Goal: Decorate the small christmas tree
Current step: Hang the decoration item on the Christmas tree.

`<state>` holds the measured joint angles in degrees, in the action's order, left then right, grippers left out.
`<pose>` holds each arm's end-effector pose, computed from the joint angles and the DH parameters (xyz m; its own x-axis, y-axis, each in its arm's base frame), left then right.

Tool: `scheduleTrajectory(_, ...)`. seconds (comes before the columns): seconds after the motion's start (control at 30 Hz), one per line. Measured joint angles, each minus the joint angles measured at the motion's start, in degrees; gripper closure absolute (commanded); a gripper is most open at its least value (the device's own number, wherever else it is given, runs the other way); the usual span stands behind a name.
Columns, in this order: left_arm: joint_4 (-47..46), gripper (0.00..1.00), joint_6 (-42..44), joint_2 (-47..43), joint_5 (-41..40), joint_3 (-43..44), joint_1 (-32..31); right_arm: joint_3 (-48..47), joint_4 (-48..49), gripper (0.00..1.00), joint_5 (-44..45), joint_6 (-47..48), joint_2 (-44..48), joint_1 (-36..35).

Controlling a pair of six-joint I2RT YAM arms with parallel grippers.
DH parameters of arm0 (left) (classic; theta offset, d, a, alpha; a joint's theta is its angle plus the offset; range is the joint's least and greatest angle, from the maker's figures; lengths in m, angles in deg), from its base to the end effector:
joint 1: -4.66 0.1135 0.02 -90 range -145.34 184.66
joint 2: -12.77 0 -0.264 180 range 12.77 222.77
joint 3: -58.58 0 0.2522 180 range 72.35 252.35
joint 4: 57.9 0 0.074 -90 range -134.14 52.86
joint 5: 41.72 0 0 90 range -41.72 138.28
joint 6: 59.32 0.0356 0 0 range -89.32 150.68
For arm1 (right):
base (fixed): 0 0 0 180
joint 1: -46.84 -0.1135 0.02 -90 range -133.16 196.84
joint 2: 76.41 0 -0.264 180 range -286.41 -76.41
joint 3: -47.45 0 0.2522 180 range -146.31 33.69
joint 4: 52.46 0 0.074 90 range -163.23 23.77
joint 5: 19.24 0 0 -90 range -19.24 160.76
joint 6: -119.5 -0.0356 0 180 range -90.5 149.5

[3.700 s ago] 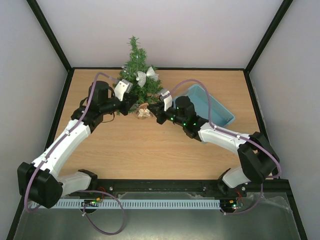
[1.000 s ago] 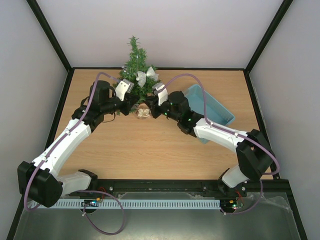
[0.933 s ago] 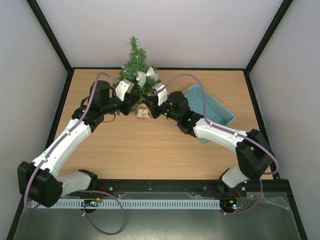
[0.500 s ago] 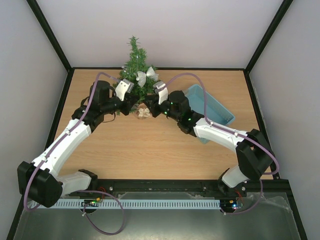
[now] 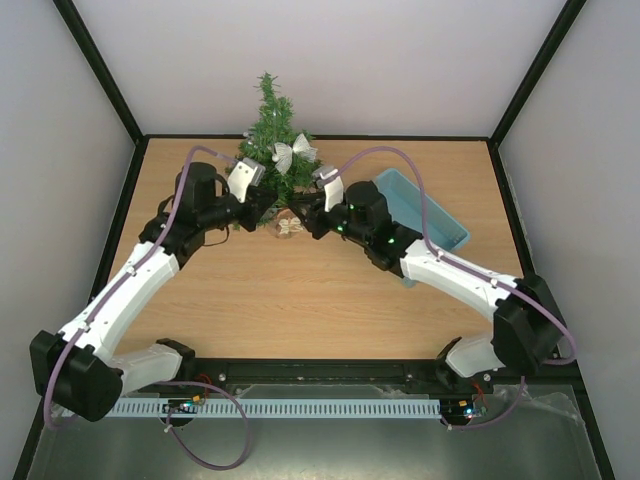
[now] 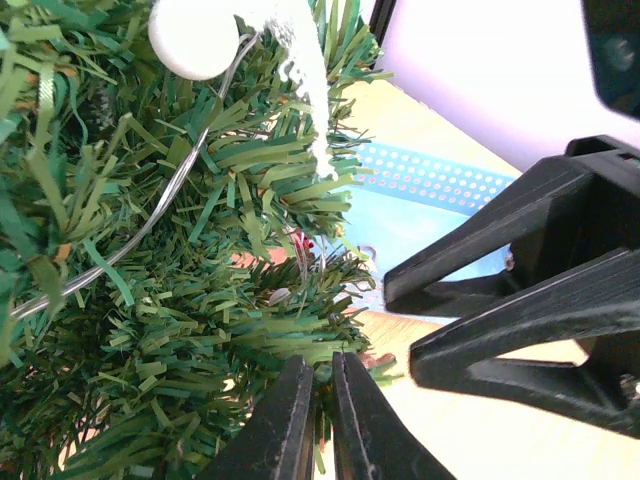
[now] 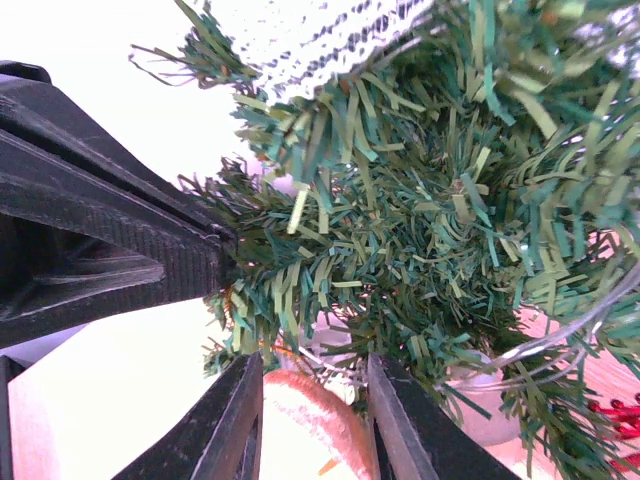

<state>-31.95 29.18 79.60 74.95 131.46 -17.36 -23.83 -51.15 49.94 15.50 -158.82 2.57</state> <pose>0.2410 -0.1147 0.3468 -0.3345 0.1100 -0.9360 0.7178 0.6733 -0.1773 0.2334 0.2452 0.3082 -0.3370 -0.0127 -0.9414 -0.8469 0.4410 0.2972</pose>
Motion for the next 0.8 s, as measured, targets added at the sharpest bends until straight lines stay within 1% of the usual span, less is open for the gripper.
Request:
scheduleTrajectory(0.1,0.3,0.88,0.0,-1.0,-0.2,-0.3,-0.2,0.1,-2.3,0.70,0.0,0.0,2.6,0.0)
scheduleTrajectory(0.2,0.6,0.81,-0.3,-1.7,-0.2,-0.3,-0.2,0.2,-4.7,0.66,0.3,-0.1,4.9,0.0)
scheduleTrajectory(0.27,0.8,0.72,-0.7,-2.3,-0.3,-0.3,-0.2,0.3,-6.5,0.63,0.7,-0.3,6.5,0.0)
scheduleTrajectory(0.37,1.1,0.64,-1.9,-3.5,-0.6,-0.4,-0.2,0.9,-9.1,0.60,1.9,-0.6,9.3,0.0)
scheduleTrajectory(0.43,1.5,0.55,-2.2,-4.3,-1.2,-0.3,-0.2,1.5,-10.8,0.57,2.9,-0.8,11.6,0.0)
scheduleTrajectory(0.47,1.9,0.50,-2.6,-4.8,-1.6,-0.3,-0.2,1.9,-11.5,0.54,3.4,-1.0,12.6,0.0)
scheduleTrajectory(0.53,2.8,0.45,-3.5,-5.8,-3.2,-0.3,-0.2,2.8,-13.2,0.48,4.7,-1.6,14.9,0.0)
scheduleTrajectory(0.6,3.4,0.40,-4.1,-6.4,-5.1,0.0,-0.1,3.6,-14.2,0.44,5.7,-2.8,16.4,0.0)
scheduleTrajectory(0.63,3.6,0.35,-4.3,-6.6,-6.2,0.2,0.0,4.2,-14.6,0.41,6.3,-3.2,17.1,0.0)
scheduleTrajectory(0.67,3.8,0.29,-4.5,-6.8,-7.0,0.4,0.4,5.0,-14.9,0.37,6.6,-3.8,17.9,0.0)
scheduleTrajectory(0.7,4.0,0.24,-5.3,-6.8,-8.0,0.8,1.3,5.8,-15.1,0.31,7.0,-4.6,18.6,0.0)
scheduleTrajectory(0.73,4.0,0.21,-5.8,-6.8,-8.8,1.1,2.4,6.7,-15.5,0.23,7.5,-5.2,19.4,0.0)
scheduleTrajectory(0.77,4.0,0.17,-6.6,-6.8,-9.5,1.4,4.1,7.3,-15.9,0.12,7.9,-5.7,19.8,0.0)
scheduleTrajectory(0.8,3.8,0.15,-7.5,-6.8,-10.2,1.8,6.3,7.9,-16.3,0.00,8.3,-6.3,20.2,0.0)
